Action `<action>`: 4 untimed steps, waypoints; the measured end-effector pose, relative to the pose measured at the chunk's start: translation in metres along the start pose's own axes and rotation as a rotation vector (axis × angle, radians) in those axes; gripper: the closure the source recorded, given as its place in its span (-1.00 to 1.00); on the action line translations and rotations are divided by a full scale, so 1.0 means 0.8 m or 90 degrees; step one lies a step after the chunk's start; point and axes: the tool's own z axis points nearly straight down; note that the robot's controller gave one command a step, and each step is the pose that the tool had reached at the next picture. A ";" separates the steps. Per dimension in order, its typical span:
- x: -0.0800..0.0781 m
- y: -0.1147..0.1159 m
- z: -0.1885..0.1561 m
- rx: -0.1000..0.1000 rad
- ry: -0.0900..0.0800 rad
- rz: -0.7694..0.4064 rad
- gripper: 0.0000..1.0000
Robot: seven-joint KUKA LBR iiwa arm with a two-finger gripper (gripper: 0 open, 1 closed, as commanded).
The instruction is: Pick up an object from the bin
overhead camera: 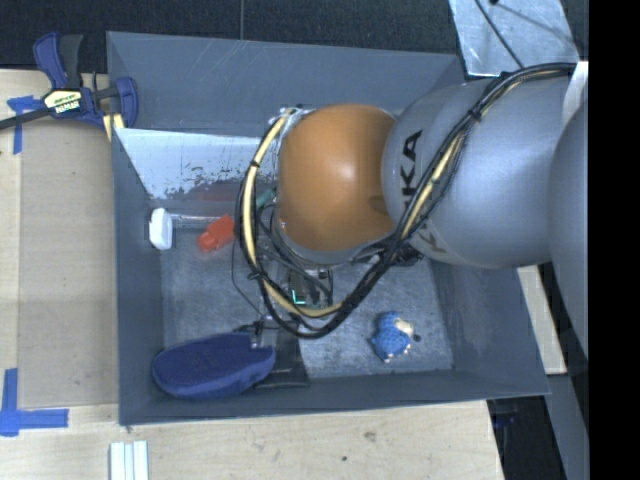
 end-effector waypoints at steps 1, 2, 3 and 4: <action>0.021 -0.023 0.132 0.000 -0.001 -0.006 -1.00; 0.016 -0.022 0.125 -0.002 -0.007 -0.006 1.00; 0.005 -0.030 0.009 -0.002 -0.010 -0.019 1.00; 0.002 -0.023 -0.077 -0.002 -0.010 -0.027 1.00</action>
Offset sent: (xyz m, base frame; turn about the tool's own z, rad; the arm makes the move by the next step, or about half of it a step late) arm -0.0155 -0.0183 -0.1025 -0.0101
